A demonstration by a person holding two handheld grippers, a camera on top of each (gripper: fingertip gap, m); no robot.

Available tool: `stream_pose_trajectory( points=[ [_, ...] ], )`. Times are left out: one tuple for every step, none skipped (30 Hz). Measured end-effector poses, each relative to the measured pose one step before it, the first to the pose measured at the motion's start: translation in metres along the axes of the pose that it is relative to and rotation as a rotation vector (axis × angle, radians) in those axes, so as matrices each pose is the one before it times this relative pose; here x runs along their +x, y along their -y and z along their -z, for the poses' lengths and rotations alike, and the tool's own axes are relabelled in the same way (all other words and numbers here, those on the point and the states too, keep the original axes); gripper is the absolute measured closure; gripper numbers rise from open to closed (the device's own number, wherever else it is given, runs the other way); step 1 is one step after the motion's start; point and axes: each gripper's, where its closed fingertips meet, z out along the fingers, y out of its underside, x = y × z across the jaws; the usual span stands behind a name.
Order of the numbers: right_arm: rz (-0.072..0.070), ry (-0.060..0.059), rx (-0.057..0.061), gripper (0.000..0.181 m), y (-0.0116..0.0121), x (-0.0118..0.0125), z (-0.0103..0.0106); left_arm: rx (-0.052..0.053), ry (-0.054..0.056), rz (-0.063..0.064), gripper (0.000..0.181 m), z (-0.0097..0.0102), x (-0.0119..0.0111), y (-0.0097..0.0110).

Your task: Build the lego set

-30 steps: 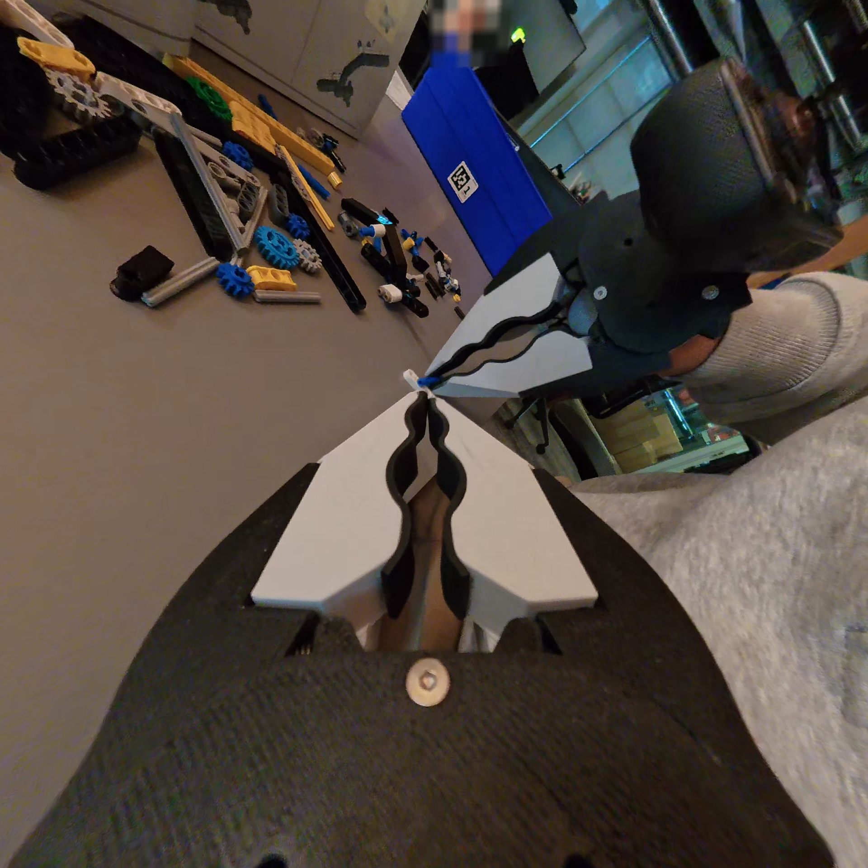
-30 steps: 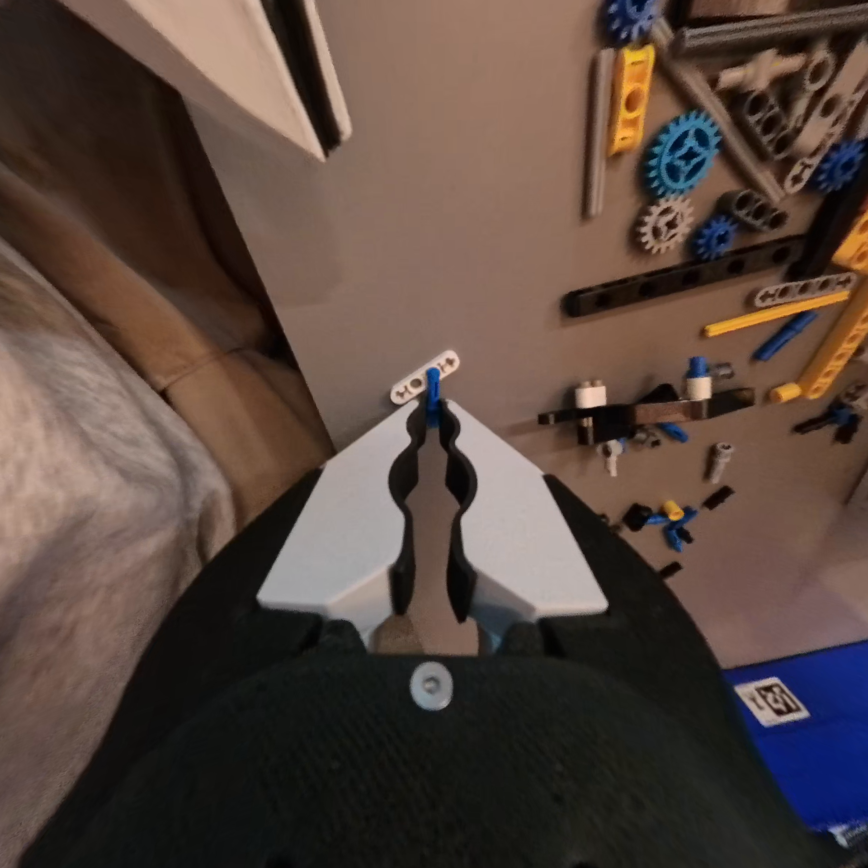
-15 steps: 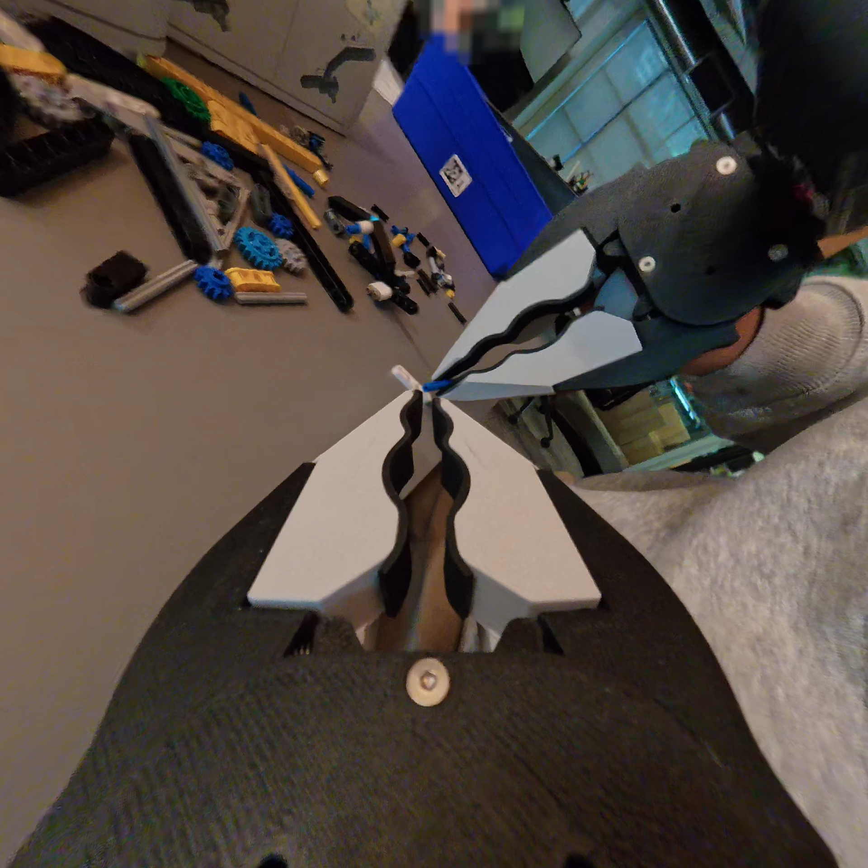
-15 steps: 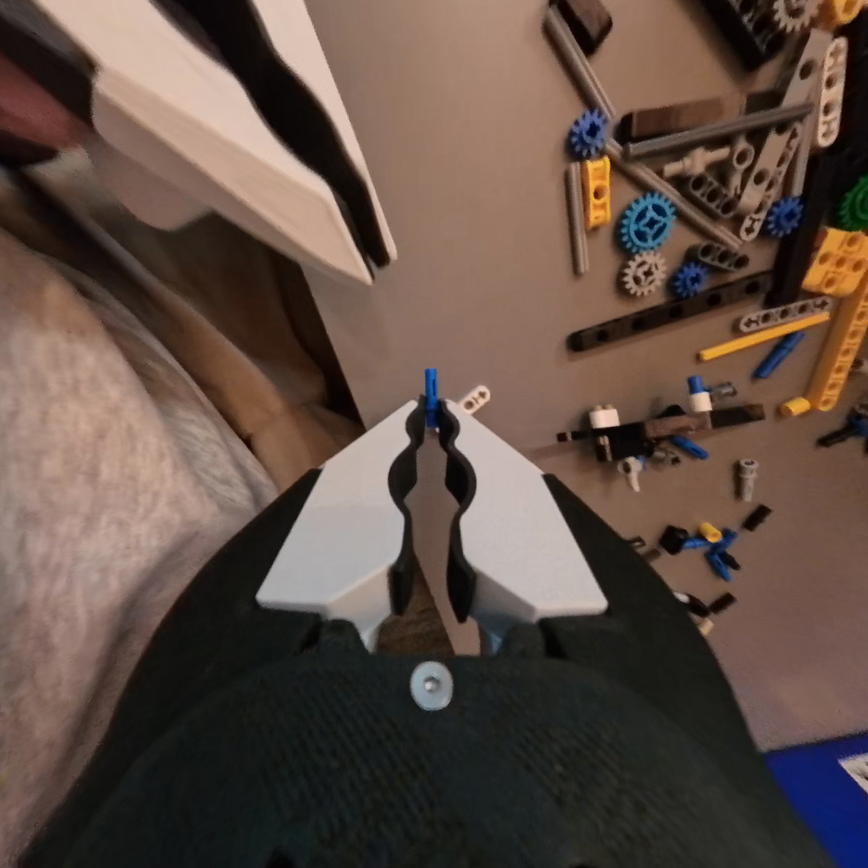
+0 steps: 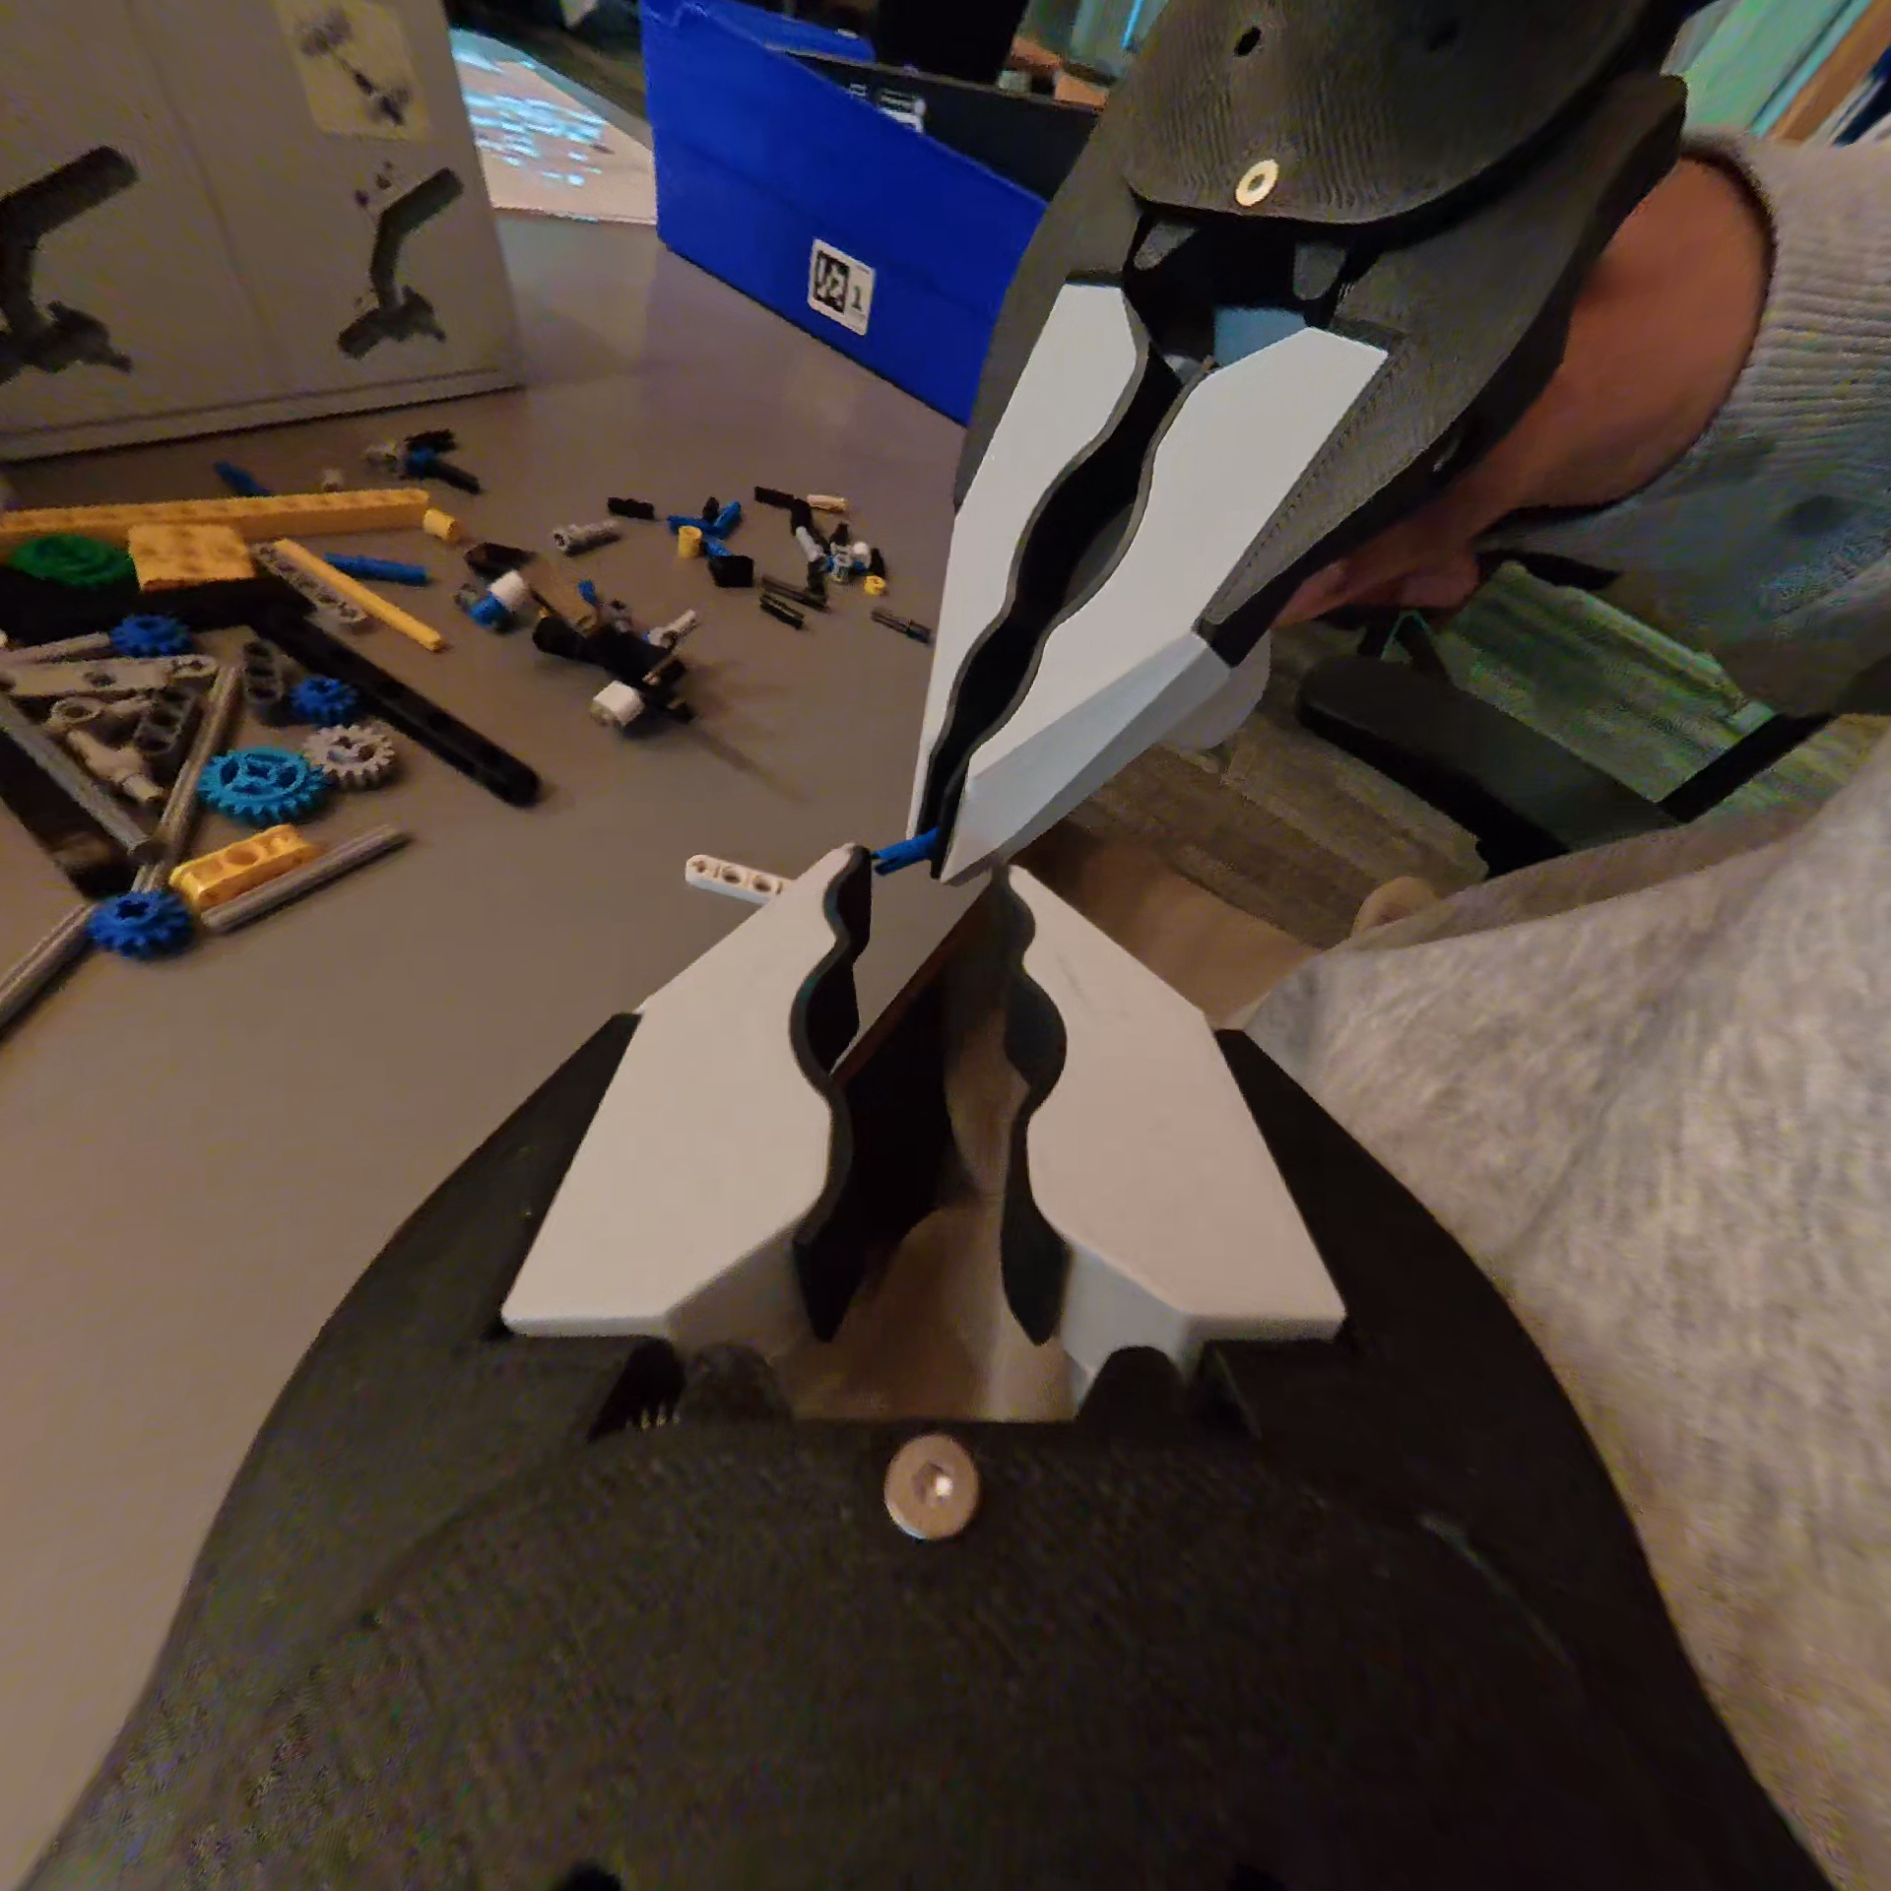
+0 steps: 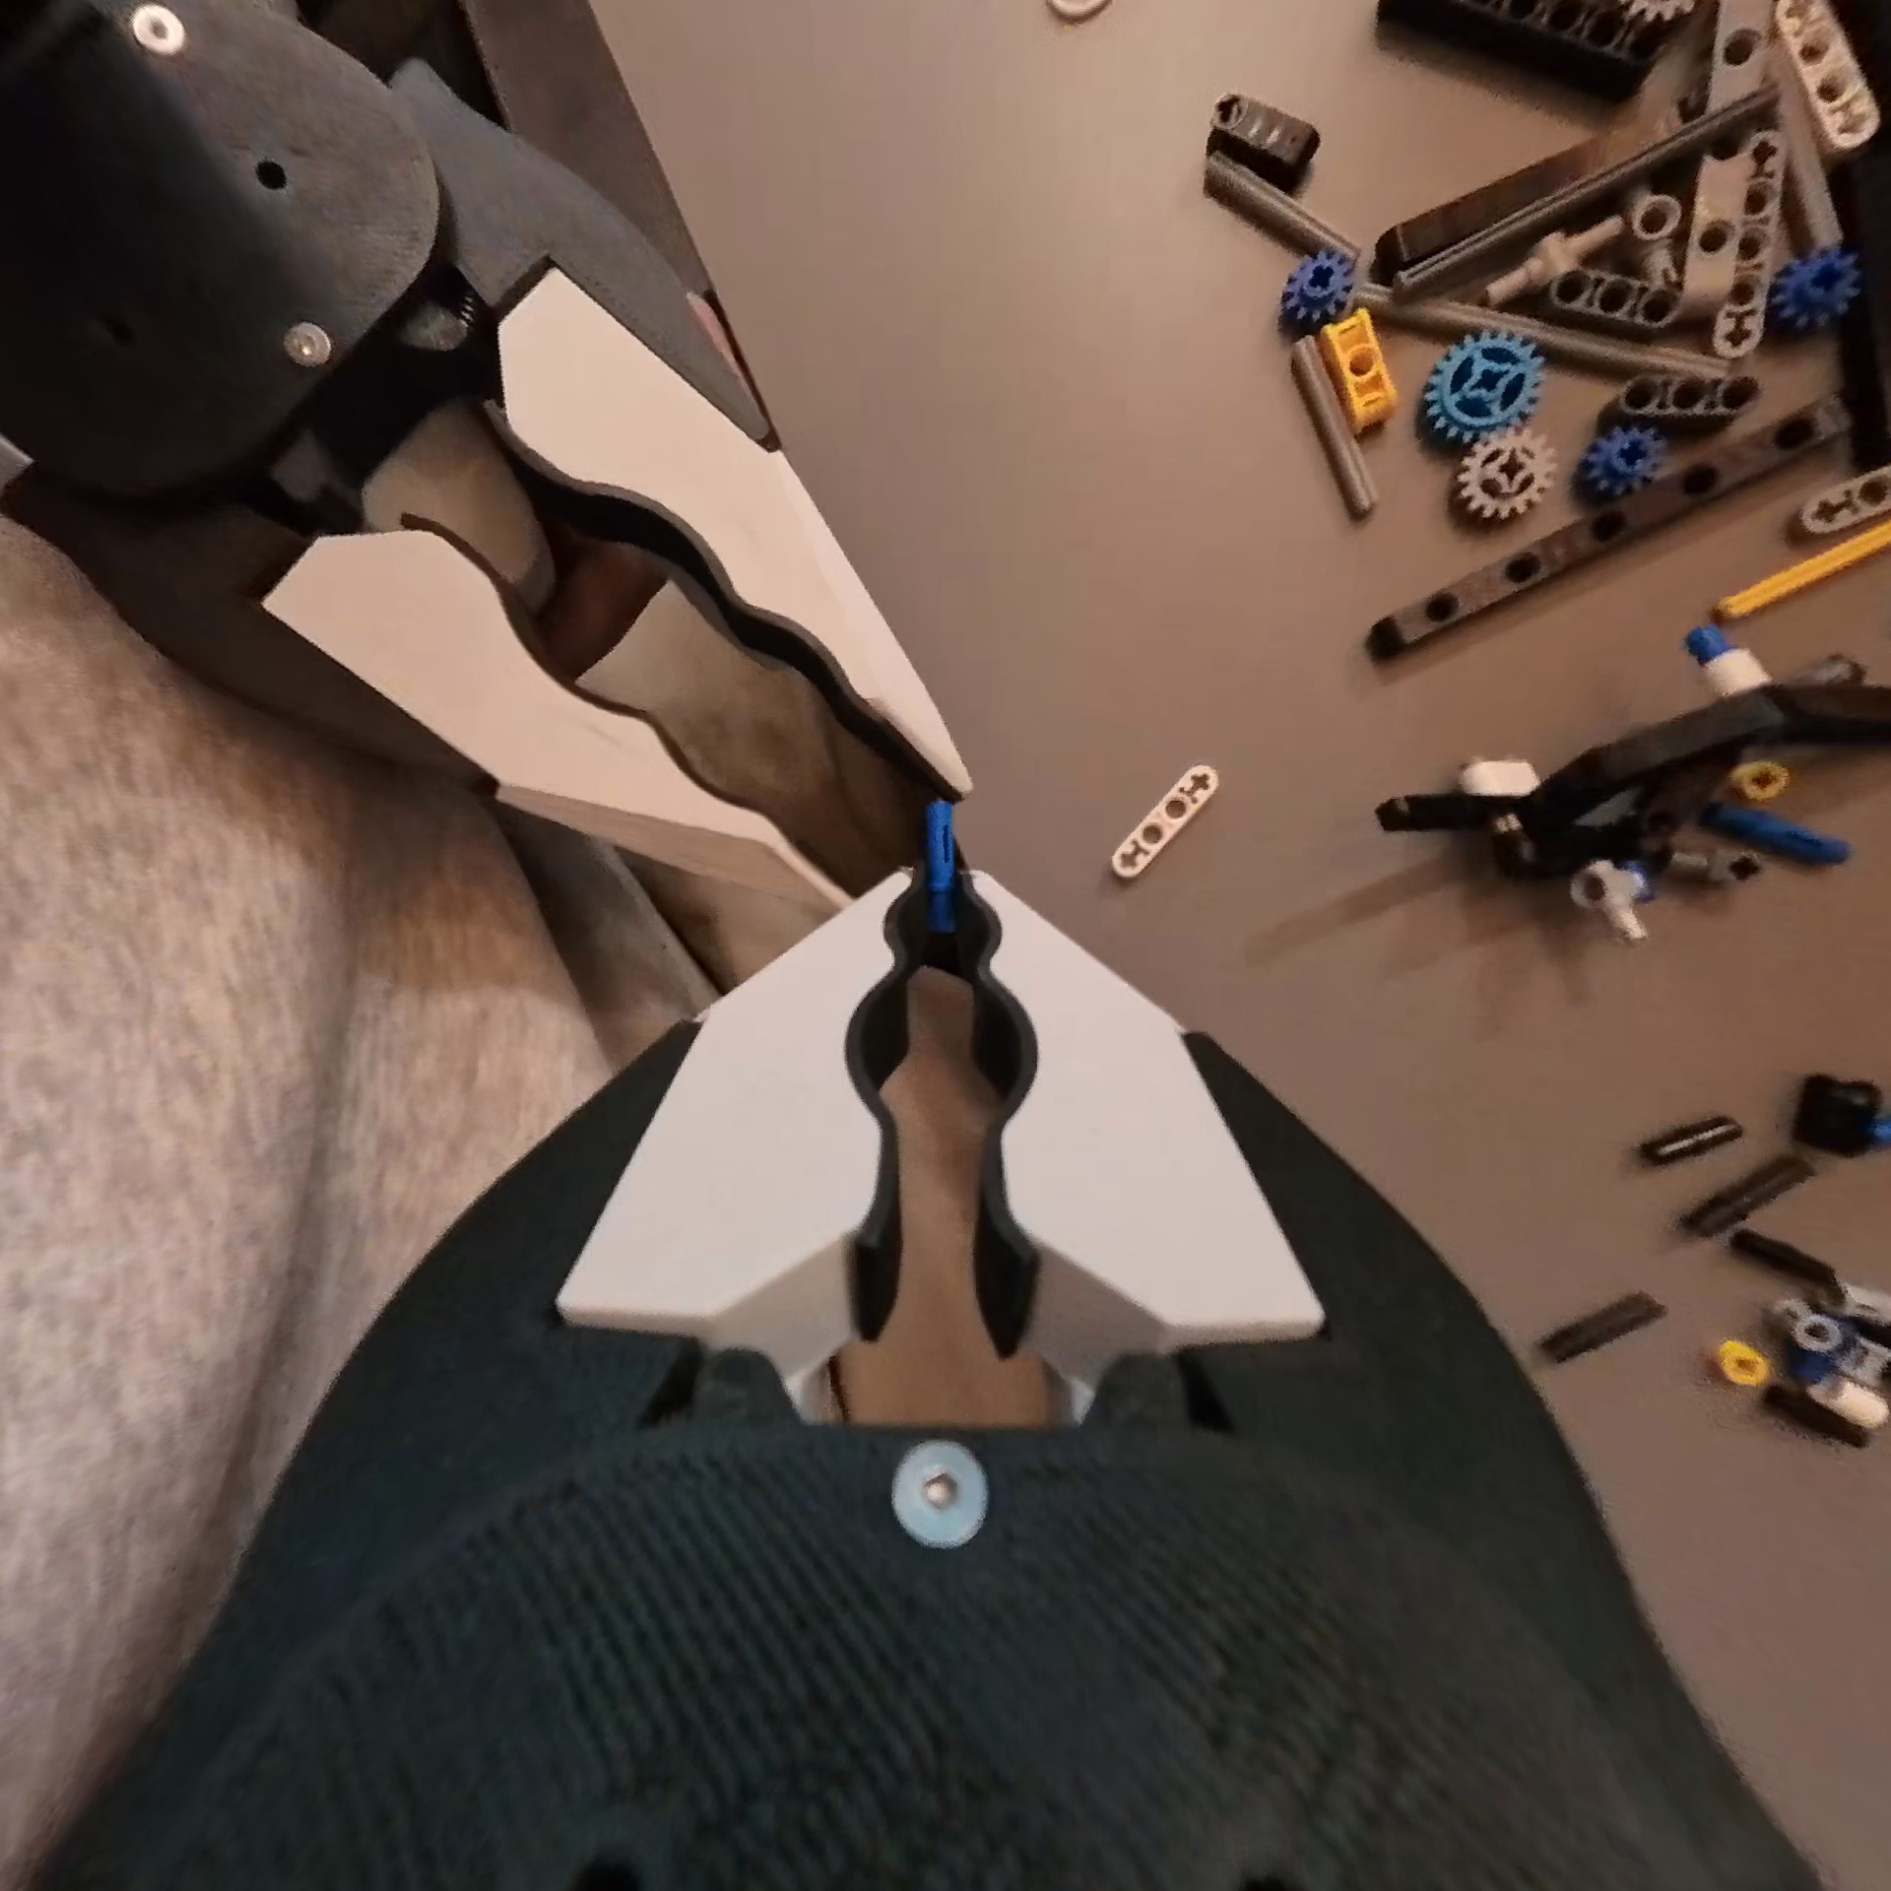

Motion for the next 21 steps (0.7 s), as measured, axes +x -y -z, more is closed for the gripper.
stream_pose_trajectory(
  points=[
    [-0.0029, 0.0002, 0.0115, 0.178, -0.00265, -0.00004, 0.00143, 0.0006, 0.0016, -0.0130, 0.158, -0.00203, 0.00261, 0.00005],
    [-0.0014, -0.0020, 0.0130, 0.178, -0.00250, 0.00043, 0.00120, -0.0027, -0.0003, -0.0089, 0.156, -0.00241, 0.00246, -0.00071],
    [-0.0004, -0.0055, 0.0141, 0.178, -0.00212, 0.00146, 0.00120, -0.0080, -0.0072, -0.0045, 0.154, -0.00287, 0.00307, -0.00170],
    [-0.0002, -0.0049, 0.0147, 0.179, -0.00189, 0.00201, 0.00120, -0.0081, -0.0069, -0.0031, 0.151, -0.00296, 0.00283, -0.00179],
    [-0.0037, 0.0015, 0.0155, 0.178, -0.00157, 0.00158, 0.00104, -0.0055, -0.0003, -0.0061, 0.148, -0.00232, 0.00182, -0.00118],
    [-0.0085, 0.0074, 0.0161, 0.178, -0.00128, 0.00079, 0.00071, -0.0034, 0.0025, -0.0077, 0.148, -0.00159, 0.00117, -0.00067],
    [-0.0102, 0.0093, 0.0169, 0.179, -0.00087, 0.00043, 0.00033, -0.0026, 0.0026, -0.0080, 0.148, -0.00118, 0.00094, -0.00065],
    [-0.0095, 0.0088, 0.0165, 0.179, -0.00061, 0.00001, 0.00008, -0.0048, 0.0028, -0.0071, 0.147, -0.00097, 0.00054, -0.00104],
    [-0.0091, 0.0070, 0.0169, 0.179, -0.00024, 0.00006, 0.00009, -0.0096, 0.0000, -0.0039, 0.147, -0.00091, 0.00039, -0.00182],
    [-0.0090, 0.0047, 0.0174, 0.179, 0.00030, 0.00020, 0.00023, -0.0120, -0.0038, -0.0018, 0.147, -0.00115, 0.00064, -0.00220],
    [-0.0073, 0.0031, 0.0166, 0.178, 0.00062, 0.00024, 0.00044, -0.0108, -0.0079, 0.0000, 0.146, -0.00124, 0.00133, -0.00201],
    [-0.0037, 0.0009, 0.0151, 0.179, 0.00087, 0.00036, 0.00034, -0.0087, -0.0075, 0.0009, 0.147, -0.00136, 0.00135, -0.00161],
    [-0.0006, -0.0014, 0.0107, 0.179, 0.00077, 0.00043, 0.00020, -0.0044, -0.0061, 0.0017, 0.146, -0.00128, 0.00136, -0.00075],
    [0.0041, -0.0054, -0.0010, 0.179, -0.00054, 0.00068, -0.00015, -0.0016, 0.0045, 0.0004, 0.146, -0.00095, -0.00041, -0.00018],
    [0.0087, -0.0081, -0.0003, 0.179, -0.00018, 0.00081, -0.00008, -0.0025, -0.0006, 0.0003, 0.145, -0.00096, 0.00031, -0.00061],
    [0.0079, -0.0056, 0.0048, 0.179, 0.00059, 0.00028, 0.00014, 0.0006, -0.0092, 0.0029, 0.144, -0.00072, 0.00145, -0.00018],
    [0.0011, 0.0002, 0.0033, 0.179, 0.00029, -0.00008, 0.00013, -0.0019, -0.0117, 0.0073, 0.144, -0.00077, 0.00152, -0.00048],
    [-0.0037, 0.0042, 0.0031, 0.179, 0.00019, -0.00016, 0.00024, -0.0028, -0.0141, 0.0077, 0.144, -0.00057, 0.00184, -0.00053],
    [-0.0060, 0.0038, 0.0068, 0.179, 0.00047, 0.00009, 0.00031, -0.0005, -0.0153, 0.0052, 0.144, -0.00021, 0.00209, -0.00015],
    [-0.0077, 0.0049, 0.0084, 0.179, 0.00067, 0.00007, 0.00034, 0.0041, -0.0333, 0.0038, 0.149, 0.00006, 0.00507, 0.00087],
    [-0.0088, 0.0061, -0.0003, 0.179, -0.00042, -0.00005, -0.00018, 0.0139, -0.0097, 0.0116, 0.148, 0.00026, 0.00192, 0.00294]
  ],
)
